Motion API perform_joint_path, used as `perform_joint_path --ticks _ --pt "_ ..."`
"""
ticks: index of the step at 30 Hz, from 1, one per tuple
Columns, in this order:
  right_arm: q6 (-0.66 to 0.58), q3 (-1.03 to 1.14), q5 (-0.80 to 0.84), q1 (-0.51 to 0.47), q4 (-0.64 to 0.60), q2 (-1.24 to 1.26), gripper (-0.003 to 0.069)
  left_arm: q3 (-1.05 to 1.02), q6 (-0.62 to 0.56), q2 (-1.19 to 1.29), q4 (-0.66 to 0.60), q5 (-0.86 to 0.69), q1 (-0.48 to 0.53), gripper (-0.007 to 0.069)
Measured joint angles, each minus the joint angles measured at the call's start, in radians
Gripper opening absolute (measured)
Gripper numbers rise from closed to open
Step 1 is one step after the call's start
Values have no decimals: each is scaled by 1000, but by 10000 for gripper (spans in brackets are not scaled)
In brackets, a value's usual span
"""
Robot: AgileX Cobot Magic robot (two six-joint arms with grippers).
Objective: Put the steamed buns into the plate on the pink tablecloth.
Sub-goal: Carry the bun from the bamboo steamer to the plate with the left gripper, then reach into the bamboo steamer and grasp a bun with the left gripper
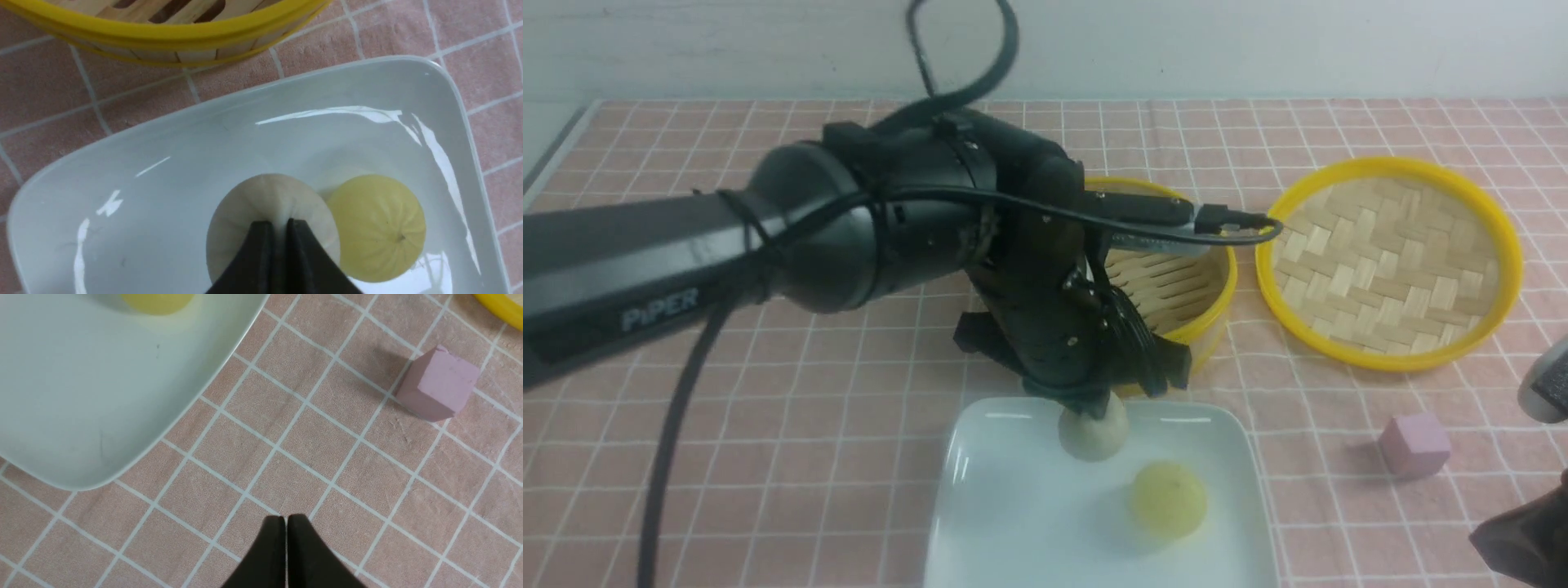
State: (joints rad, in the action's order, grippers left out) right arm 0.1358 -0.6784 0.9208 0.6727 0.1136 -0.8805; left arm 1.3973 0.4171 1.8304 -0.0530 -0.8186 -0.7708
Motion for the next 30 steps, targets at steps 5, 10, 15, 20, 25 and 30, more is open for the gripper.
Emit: perform_joint_path --ticks 5,10,15,20,25,30 --pt "0 0 0 0 0 0 33 -2 81 20 8 4 -3 144" --pt "0 1 0 0 0 0 37 28 95 19 4 -17 -3 300" --pt "0 1 -1 0 0 0 41 163 110 22 32 -98 0 317" --pt "0 1 -8 0 0 0 47 357 186 87 213 -137 35 100" --pt "0 1 -15 0 0 0 55 530 196 218 200 -177 103 7" --pt "0 1 -16 0 0 0 59 685 176 339 124 -163 167 61"
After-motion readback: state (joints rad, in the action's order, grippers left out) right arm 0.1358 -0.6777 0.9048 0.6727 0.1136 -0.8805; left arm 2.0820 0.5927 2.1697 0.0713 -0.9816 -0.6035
